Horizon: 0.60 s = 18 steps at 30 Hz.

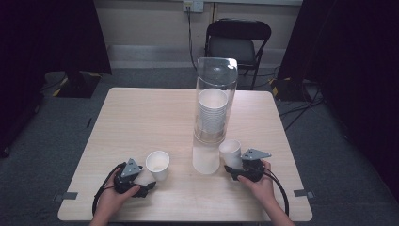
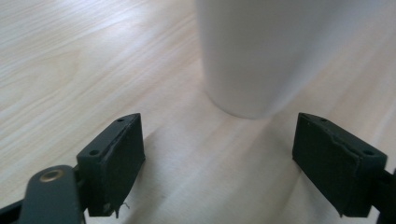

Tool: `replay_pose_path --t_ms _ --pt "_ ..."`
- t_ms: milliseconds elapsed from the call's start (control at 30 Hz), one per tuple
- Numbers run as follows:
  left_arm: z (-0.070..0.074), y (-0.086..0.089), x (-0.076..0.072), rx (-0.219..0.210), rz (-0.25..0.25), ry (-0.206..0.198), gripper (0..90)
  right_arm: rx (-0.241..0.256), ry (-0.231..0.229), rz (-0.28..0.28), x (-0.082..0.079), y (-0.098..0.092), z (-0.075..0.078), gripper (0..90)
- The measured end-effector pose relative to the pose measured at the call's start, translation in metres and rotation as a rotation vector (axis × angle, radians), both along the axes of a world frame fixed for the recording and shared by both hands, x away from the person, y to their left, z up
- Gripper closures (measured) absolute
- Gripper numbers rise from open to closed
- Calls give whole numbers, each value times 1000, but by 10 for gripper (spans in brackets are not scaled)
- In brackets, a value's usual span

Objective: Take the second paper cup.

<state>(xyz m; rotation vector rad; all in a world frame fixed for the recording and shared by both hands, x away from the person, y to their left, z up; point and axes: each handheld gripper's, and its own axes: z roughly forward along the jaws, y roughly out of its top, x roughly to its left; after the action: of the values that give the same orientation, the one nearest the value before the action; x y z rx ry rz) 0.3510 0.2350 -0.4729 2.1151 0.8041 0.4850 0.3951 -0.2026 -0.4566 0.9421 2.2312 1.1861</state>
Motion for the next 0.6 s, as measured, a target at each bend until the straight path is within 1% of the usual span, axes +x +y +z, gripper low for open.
replay_pose_path --t_ms 33,67,167,200,233,267,300,333,433,467,567,600 --pt "0 0 -3 5 -12 2 173 4 -3 3 -1 -1 1 348" --pt "1 -1 -6 21 -30 3 173 4 -12 10 -2 -3 2 349" --pt "3 -7 -13 32 -64 17 172 14 -27 32 -7 -9 6 349" --pt "4 -10 -14 26 -65 25 172 25 -29 39 -9 -11 8 349" --pt "4 -12 -16 25 -75 28 172 25 -32 38 -10 -12 8 349" --pt "5 -15 -17 12 -80 38 172 27 -36 37 -12 -14 8 348" --pt "6 -18 -19 13 -92 44 172 38 -38 38 -13 -16 7 348" --pt "6 -23 -22 -2 -103 44 172 48 -35 38 -14 -17 5 348" --pt "6 -32 -30 -13 -137 60 171 46 -31 56 -16 -20 3 347" --pt "7 -36 -33 -5 -160 56 171 46 -38 61 -17 -19 4 347" --pt "10 -47 -42 -29 -199 49 170 58 -44 75 -18 -17 4 347" --pt "12 -54 -46 -28 -215 43 170 58 -41 77 -18 -16 3 347"
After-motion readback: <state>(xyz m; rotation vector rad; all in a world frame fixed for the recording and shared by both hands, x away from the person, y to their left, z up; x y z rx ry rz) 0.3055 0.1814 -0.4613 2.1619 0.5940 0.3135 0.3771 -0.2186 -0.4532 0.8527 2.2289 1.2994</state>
